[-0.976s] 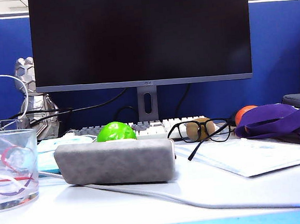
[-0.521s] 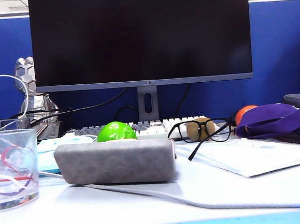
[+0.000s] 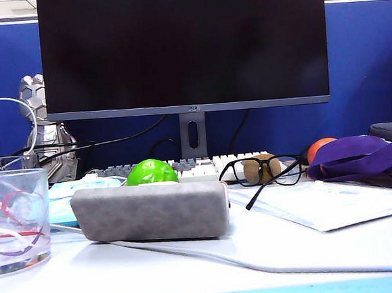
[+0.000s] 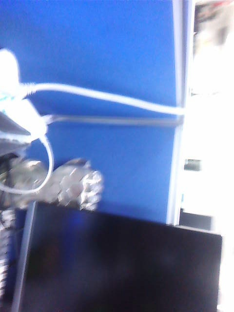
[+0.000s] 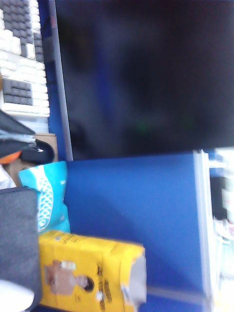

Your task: Pick up the glasses, fold the temples of the glasses, place the glasses into the glasses case, and finally close the glasses case.

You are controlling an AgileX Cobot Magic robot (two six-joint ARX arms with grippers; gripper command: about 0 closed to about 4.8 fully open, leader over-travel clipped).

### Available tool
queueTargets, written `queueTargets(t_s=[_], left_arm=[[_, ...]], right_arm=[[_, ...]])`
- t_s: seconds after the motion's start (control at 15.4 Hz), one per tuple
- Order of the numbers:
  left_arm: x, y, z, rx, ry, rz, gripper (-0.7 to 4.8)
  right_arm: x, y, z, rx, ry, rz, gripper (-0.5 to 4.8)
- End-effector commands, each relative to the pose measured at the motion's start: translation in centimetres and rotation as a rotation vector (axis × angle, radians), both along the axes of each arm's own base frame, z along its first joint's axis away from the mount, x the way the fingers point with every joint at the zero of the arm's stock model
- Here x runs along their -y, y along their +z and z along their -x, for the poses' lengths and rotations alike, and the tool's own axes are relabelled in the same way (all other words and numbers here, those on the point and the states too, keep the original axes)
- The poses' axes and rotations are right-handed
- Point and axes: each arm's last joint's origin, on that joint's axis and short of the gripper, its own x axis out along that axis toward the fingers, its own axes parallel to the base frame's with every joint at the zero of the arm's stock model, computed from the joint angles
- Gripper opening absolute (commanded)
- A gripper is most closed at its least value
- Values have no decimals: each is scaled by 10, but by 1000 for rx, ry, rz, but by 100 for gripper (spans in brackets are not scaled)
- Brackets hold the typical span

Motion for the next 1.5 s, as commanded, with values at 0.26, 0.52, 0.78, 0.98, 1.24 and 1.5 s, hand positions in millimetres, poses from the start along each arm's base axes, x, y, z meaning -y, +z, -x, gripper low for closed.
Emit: queueTargets(t_s=[0.26,0.52,0.78,0.98,1.24,1.5], left_arm=[[10,60,-34,-181,-371,-12,-5],[14,79,-38,-204,-543,28,-5],[16,80,-38,-196,-592,87,-5],[16,83,-38,-174,-593,83,-5],[16,83,-38,-175,-594,91,-5],[16,82,-38,-181,-595,95,-5]], right_arm=[[-20,61,-90,-151,418,24,-6],[-63,27,-150,-407,587,234,-6],[-104,-28,-199,-563,674,312,-5],[-119,-83,-237,-707,684,381,18],[-131,-131,-266,-776,650,503,252],[-137,-167,-286,-819,666,529,229]])
